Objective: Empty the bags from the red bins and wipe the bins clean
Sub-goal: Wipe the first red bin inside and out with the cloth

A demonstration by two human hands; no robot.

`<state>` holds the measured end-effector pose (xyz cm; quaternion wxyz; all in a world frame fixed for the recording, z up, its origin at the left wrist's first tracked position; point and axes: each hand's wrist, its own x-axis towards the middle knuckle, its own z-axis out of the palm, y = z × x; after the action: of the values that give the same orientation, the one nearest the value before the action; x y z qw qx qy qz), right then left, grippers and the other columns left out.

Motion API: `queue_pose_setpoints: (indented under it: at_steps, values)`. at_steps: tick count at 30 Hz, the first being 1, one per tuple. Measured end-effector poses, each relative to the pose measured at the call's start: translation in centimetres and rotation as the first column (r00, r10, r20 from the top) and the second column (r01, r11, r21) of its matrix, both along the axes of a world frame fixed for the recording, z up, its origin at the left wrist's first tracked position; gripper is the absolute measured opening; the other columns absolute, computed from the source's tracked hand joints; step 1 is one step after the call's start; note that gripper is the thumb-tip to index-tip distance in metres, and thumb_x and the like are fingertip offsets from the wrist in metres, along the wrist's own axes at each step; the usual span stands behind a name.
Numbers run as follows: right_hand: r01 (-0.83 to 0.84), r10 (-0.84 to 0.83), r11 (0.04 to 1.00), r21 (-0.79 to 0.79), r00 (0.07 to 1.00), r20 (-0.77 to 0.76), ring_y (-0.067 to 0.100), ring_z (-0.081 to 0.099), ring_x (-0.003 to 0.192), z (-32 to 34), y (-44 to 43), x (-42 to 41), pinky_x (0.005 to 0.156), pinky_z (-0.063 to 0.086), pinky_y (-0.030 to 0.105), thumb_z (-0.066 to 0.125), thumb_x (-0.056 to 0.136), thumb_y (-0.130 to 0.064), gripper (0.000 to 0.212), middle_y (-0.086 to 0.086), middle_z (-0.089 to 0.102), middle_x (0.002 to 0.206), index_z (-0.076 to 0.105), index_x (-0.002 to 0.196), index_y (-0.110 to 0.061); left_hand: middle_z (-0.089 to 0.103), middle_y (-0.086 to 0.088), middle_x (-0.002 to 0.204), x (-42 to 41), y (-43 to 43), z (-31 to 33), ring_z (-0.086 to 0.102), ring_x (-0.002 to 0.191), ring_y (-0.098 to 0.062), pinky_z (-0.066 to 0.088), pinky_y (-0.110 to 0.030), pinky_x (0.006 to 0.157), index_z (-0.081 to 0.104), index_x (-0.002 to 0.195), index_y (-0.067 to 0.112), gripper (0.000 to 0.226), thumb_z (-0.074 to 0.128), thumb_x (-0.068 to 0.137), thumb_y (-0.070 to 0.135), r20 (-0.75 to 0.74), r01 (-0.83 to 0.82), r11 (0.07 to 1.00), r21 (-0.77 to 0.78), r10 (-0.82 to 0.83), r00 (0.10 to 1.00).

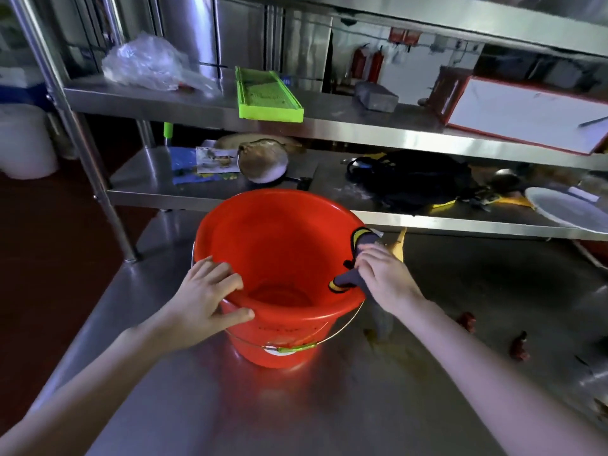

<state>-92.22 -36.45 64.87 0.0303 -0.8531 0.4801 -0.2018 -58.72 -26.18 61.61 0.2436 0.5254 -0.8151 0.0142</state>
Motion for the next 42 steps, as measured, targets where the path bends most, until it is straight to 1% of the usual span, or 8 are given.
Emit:
queue_pose_setpoints:
  at_steps: [5, 11, 18, 24, 28, 32, 37, 42]
  values:
    - [0.107, -0.059, 0.97, -0.218, 0.975, 0.214, 0.023, 0.048, 0.064, -3.3, 8.2, 6.5, 0.069, 0.042, 0.038, 0.042, 0.089, -0.021, 0.029, 0.0, 0.052, 0.062, 0.052, 0.062, -0.017, 0.045, 0.009, 0.079, -4.3, 1.4, -0.1, 0.046, 0.075, -0.018, 0.039, -0.044, 0.086, 0.06, 0.084, 0.021, 0.066, 0.03, 0.084, 0.079, 0.015, -0.162, 0.985, -0.059, 0.163, 0.987]
    - [-0.227, 0.245, 0.96, -0.164, 0.964, 0.102, 0.023, 0.057, 0.067, -1.8, 3.6, 3.4, 0.073, 0.042, 0.037, 0.039, 0.087, -0.024, 0.034, 0.001, 0.061, 0.065, 0.061, 0.064, -0.012, 0.056, 0.015, 0.09, -6.0, 3.4, 1.8, 0.052, 0.086, -0.012, 0.039, -0.042, 0.092, 0.072, 0.101, 0.024, 0.07, 0.037, 0.077, 0.08, 0.032, -0.137, 0.987, 0.086, 0.135, 0.99]
    - [-0.198, 0.199, 0.98, 0.033, 0.979, -0.046, 0.014, 0.039, 0.137, -1.4, -4.0, -1.1, 0.115, 0.012, 0.023, 0.036, 0.102, -0.02, 0.038, -0.001, 0.063, 0.126, 0.071, 0.096, -0.011, 0.062, 0.004, 0.11, 0.4, 5.6, 2.7, 0.052, 0.111, -0.016, 0.027, -0.035, 0.104, 0.067, 0.11, 0.021, 0.063, 0.02, 0.098, 0.061, 0.22, -0.156, 0.988, 0.018, 0.148, 0.964]
    - [0.085, -0.028, 0.971, -0.224, 0.968, 0.249, 0.028, 0.056, 0.067, -2.3, 5.0, 3.7, 0.08, 0.046, 0.041, 0.038, 0.086, -0.022, 0.036, 0.004, 0.06, 0.061, 0.055, 0.056, -0.013, 0.056, 0.0, 0.099, -2.2, 5.7, 1.5, 0.053, 0.097, -0.028, 0.033, -0.042, 0.104, 0.065, 0.107, 0.017, 0.055, 0.023, 0.101, 0.053, 0.198, -0.237, 0.971, -0.037, 0.239, 0.95]
    - [0.108, -0.057, 0.964, -0.245, 0.977, 0.206, 0.025, 0.052, 0.068, -3.5, 11.7, 9.6, 0.075, 0.041, 0.041, 0.044, 0.087, -0.023, 0.026, 0.0, 0.057, 0.065, 0.059, 0.067, -0.017, 0.053, -0.008, 0.086, -7.1, 6.4, 0.5, 0.053, 0.08, -0.034, 0.044, -0.048, 0.09, 0.065, 0.093, 0.008, 0.06, 0.027, 0.099, 0.054, 0.117, -0.278, 0.96, -0.024, 0.279, 0.953]
    - [-0.181, 0.204, 0.952, -0.248, 0.976, 0.072, 0.029, 0.057, 0.066, -2.2, 8.7, 6.6, 0.067, 0.044, 0.039, 0.042, 0.085, -0.023, 0.029, 0.004, 0.061, 0.065, 0.061, 0.067, -0.013, 0.057, -0.006, 0.09, -7.3, 7.1, 1.1, 0.055, 0.085, -0.03, 0.036, -0.037, 0.087, 0.07, 0.101, 0.008, 0.052, 0.04, 0.089, 0.049, -0.01, -0.267, 0.961, 0.075, 0.268, 0.963]
    - [-0.216, 0.215, 0.976, 0.012, 0.963, -0.161, 0.028, 0.06, 0.094, 0.7, 1.6, 2.6, 0.095, 0.039, 0.036, 0.033, 0.092, -0.023, 0.041, 0.007, 0.069, 0.088, 0.067, 0.077, -0.007, 0.058, 0.004, 0.101, -6.5, 8.2, 1.4, 0.052, 0.091, -0.02, 0.034, -0.031, 0.096, 0.065, 0.12, 0.017, 0.036, 0.047, 0.096, 0.039, 0.035, -0.191, 0.978, 0.086, 0.188, 0.982]
    - [-0.019, 0.024, 0.992, -0.127, 0.999, 0.043, 0.031, 0.058, 0.069, -1.1, 6.3, 5.8, 0.08, 0.044, 0.04, 0.031, 0.086, -0.025, 0.042, 0.01, 0.064, 0.065, 0.06, 0.059, -0.01, 0.063, -0.001, 0.092, -8.8, 8.4, 1.4, 0.06, 0.087, -0.028, 0.044, -0.04, 0.089, 0.07, 0.108, 0.014, 0.031, 0.054, 0.09, 0.033, -0.015, -0.29, 0.957, 0.01, 0.29, 0.957]
